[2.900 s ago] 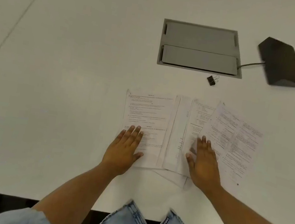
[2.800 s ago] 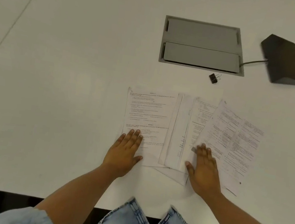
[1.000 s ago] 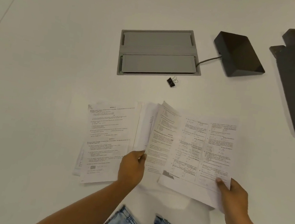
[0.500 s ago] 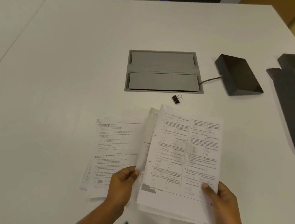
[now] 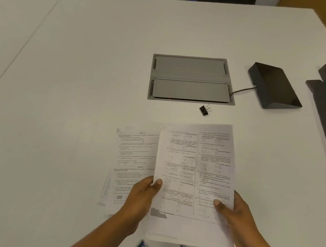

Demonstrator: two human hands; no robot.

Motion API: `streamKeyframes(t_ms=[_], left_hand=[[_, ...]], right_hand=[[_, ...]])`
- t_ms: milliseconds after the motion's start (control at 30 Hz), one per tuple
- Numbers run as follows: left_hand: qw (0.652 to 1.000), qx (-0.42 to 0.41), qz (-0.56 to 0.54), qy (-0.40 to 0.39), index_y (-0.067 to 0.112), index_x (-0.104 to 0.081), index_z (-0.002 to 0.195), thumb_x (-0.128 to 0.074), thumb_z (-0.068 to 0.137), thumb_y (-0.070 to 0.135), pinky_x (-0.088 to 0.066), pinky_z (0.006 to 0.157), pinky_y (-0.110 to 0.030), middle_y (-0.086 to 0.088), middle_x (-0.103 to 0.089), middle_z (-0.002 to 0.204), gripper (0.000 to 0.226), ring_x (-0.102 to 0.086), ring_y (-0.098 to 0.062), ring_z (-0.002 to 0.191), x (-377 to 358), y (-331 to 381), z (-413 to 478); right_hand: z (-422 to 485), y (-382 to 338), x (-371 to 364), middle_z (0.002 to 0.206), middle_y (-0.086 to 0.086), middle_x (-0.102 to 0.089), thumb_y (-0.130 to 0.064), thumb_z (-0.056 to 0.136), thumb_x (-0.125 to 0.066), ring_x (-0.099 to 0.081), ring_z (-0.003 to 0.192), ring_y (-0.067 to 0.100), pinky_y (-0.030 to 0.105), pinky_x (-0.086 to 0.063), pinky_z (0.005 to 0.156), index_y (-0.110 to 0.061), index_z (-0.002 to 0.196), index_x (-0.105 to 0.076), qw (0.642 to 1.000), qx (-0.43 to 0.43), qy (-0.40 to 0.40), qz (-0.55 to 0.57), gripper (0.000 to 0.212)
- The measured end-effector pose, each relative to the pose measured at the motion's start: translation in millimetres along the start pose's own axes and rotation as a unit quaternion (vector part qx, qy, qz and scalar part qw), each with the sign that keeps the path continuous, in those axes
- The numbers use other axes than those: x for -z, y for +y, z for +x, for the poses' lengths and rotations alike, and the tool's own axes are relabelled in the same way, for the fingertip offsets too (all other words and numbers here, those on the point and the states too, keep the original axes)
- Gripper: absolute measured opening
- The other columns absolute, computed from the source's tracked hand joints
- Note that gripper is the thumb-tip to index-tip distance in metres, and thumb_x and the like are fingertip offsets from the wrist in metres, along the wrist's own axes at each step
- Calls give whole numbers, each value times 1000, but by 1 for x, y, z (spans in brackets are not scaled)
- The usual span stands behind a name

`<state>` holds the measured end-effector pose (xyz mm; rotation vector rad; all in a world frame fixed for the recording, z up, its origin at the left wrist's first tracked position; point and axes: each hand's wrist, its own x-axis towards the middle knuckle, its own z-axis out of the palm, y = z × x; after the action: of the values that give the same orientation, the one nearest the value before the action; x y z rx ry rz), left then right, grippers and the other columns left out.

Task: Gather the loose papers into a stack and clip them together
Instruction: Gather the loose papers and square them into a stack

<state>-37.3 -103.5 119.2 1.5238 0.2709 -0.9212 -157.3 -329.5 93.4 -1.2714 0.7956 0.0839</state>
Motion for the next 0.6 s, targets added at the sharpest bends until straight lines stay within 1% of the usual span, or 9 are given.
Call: streamKeyframes(t_ms=[67,167,200,267,333,400,500,567,600], left_hand=[[1000,-18,1,11,24,-70,112,-53,101,23,-62,74,-39,4,-78,105,20,-76,-15,92,-1,2,0],[999,-38,-13,36,22,-68,115,-52,101,20,-62,78,-50,1,-79,103,21,-76,-20,92,1,2,0],[998,-42,-19,40,23,-67,117,-52,101,21,-61,78,-51,0,-78,105,22,-75,-22,95,4,2,-1],[997,-46,-30,48,25,-66,118,-51,102,22,-62,71,-49,-1,-78,107,23,-75,-24,97,12,1,-1],[996,-48,-34,61,25,-66,118,-50,102,23,-62,64,-45,-2,-78,105,22,-75,-24,94,23,-1,-2],[995,-47,-34,79,25,-66,118,-50,102,22,-62,68,-48,-2,-78,104,22,-75,-25,93,36,-4,-4],[992,-44,-37,111,23,-68,114,-52,101,21,-62,68,-52,-4,-79,101,21,-76,-28,90,55,-9,-7],[990,-43,-41,130,21,-68,112,-53,100,22,-62,62,-47,-7,-79,100,19,-75,-31,89,66,-11,-9],[988,-43,-43,139,20,-68,111,-53,100,22,-61,60,-45,-7,-79,100,19,-75,-32,88,70,-12,-10]], right_hand=[[1,-2,-4,120,1,-72,-32,72,-83,-70,108,24,49,-54,93,-21,125,-61,1000,5,-18,0,58],[5,-6,-10,112,-3,-75,-31,82,-71,-72,103,21,46,-56,90,-20,117,-65,999,6,-6,-35,37],[8,-6,-11,109,-3,-76,-36,86,-66,-72,100,21,44,-56,89,-19,112,-66,999,1,14,-48,32],[18,-1,-8,107,1,-75,-48,89,-58,-71,96,21,42,-55,90,-18,108,-66,989,-11,103,-105,37],[31,11,2,120,8,-68,-51,89,-58,-65,103,24,40,-50,93,-14,118,-62,951,-24,209,-227,47],[41,23,12,129,14,-61,-55,86,-61,-61,110,33,41,-49,91,-8,130,-54,901,-55,269,-337,64],[48,35,17,128,17,-55,-65,73,-67,-57,113,38,47,-52,87,-5,131,-49,850,-109,291,-425,86],[53,41,16,125,19,-53,-60,68,-75,-54,113,40,49,-52,84,-4,128,-47,827,-116,291,-466,87],[55,42,16,123,19,-53,-56,67,-78,-55,111,41,50,-53,83,-3,128,-46,827,-116,287,-468,86]])
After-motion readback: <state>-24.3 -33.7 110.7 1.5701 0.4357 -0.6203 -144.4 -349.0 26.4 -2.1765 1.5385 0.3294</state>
